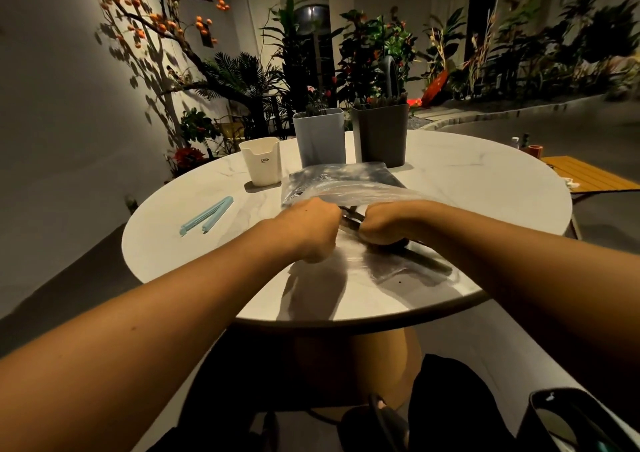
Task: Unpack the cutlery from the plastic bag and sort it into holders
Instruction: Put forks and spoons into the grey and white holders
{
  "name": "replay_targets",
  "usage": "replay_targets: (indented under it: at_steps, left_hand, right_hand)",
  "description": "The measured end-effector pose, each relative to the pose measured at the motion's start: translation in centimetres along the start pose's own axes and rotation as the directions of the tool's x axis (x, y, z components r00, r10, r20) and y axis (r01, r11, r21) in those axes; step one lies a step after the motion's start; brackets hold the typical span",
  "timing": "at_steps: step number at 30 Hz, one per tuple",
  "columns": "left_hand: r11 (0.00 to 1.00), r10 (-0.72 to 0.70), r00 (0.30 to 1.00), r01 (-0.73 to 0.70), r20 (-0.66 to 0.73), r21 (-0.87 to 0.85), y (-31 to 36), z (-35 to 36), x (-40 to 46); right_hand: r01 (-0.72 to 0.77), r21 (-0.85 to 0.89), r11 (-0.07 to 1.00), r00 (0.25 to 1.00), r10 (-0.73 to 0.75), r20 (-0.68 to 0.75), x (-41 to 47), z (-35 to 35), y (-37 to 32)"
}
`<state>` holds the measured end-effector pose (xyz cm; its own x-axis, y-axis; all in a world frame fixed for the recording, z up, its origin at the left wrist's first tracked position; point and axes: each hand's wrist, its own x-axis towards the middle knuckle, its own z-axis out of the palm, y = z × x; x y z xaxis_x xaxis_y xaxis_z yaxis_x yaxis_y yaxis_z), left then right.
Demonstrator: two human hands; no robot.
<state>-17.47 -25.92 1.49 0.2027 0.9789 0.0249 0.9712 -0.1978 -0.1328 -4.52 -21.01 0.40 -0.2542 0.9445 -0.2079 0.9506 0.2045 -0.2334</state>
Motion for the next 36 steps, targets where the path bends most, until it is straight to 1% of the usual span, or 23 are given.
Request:
replay_targets:
  at_steps: [2, 4, 7, 11, 14, 16, 18, 22, 25, 26, 28, 30, 32, 34, 36]
  left_hand:
    - [0.999, 0.038, 0.999, -0.038, 0.032, -0.004, -0.1, 0.3, 0.2]
    - [0.996, 0.091, 0.991, -0.091, 0.095, -0.001, -0.2, 0.5, 0.2]
    - [0.993, 0.116, 0.984, -0.115, 0.137, -0.017, -0.5, 0.6, 0.3]
    - [0.995, 0.101, 0.99, -0.098, 0.094, -0.034, -0.6, 0.7, 0.3]
    - [0.998, 0.044, 0.999, -0.044, -0.003, -0.042, -0.5, 0.6, 0.2]
    - [0.995, -0.006, 0.998, -0.001, -0.069, -0.099, -0.4, 0.3, 0.0]
    - [0.987, -0.049, 0.993, 0.033, -0.104, -0.157, -0.1, -0.3, -0.4]
    - [0.975, -0.072, 0.994, 0.053, -0.084, -0.217, 0.1, -1.7, -1.5]
    - [0.936, -0.096, 0.992, 0.063, -0.081, -0.347, 0.0, -2.6, -2.5]
    - [0.916, -0.118, 0.987, 0.065, -0.11, -0.396, -0.1, -2.9, -2.7]
    - [0.898, -0.176, 0.957, 0.06, -0.23, -0.437, -0.3, -3.5, -3.2]
    - [0.913, -0.212, 0.914, 0.06, -0.345, -0.404, -0.4, -4.0, -3.3]
    - [0.923, -0.238, 0.883, 0.076, -0.405, -0.377, -0.4, -4.3, -3.4]
    - [0.917, -0.224, 0.884, 0.049, -0.41, -0.397, -0.3, -4.5, -3.3]
    - [0.895, -0.128, 0.929, -0.043, -0.348, -0.444, -0.1, -4.7, -3.4]
  right_hand:
    - [0.004, 0.074, 0.997, 1.0, -0.005, 0.014, 0.1, -0.4, 0.2]
    - [-0.01, 0.143, 0.99, 0.999, 0.006, 0.033, 0.0, -0.8, 0.4]
    - [-0.034, 0.216, 0.976, 0.999, 0.026, 0.038, -0.1, -0.8, 1.3]
    - [-0.068, 0.389, 0.919, 0.994, 0.027, 0.11, 0.1, -0.5, 2.3]
    - [-0.096, 0.513, 0.853, 0.986, 0.011, 0.167, -0.5, -1.0, 2.5]
    - [-0.118, 0.569, 0.814, 0.974, -0.016, 0.224, -1.4, -1.3, 2.6]
    - [-0.127, 0.58, 0.805, 0.961, -0.046, 0.274, -2.3, -1.5, 2.8]
    - [-0.107, 0.58, 0.807, 0.936, -0.115, 0.332, -4.2, -2.2, 3.9]
    - [-0.101, 0.584, 0.805, 0.908, -0.166, 0.386, -5.7, -2.9, 4.9]
    - [-0.102, 0.58, 0.808, 0.895, -0.181, 0.408, -6.2, -3.1, 5.2]
    - [-0.099, 0.573, 0.814, 0.864, -0.215, 0.455, -7.2, -3.8, 5.7]
    - [-0.089, 0.574, 0.814, 0.842, -0.246, 0.48, -8.1, -4.5, 5.9]
    - [-0.073, 0.574, 0.816, 0.832, -0.267, 0.486, -8.9, -5.4, 6.0]
    - [-0.061, 0.565, 0.823, 0.838, -0.265, 0.476, -9.4, -6.1, 6.0]
    - [-0.059, 0.552, 0.832, 0.847, -0.252, 0.469, -9.7, -6.6, 6.1]
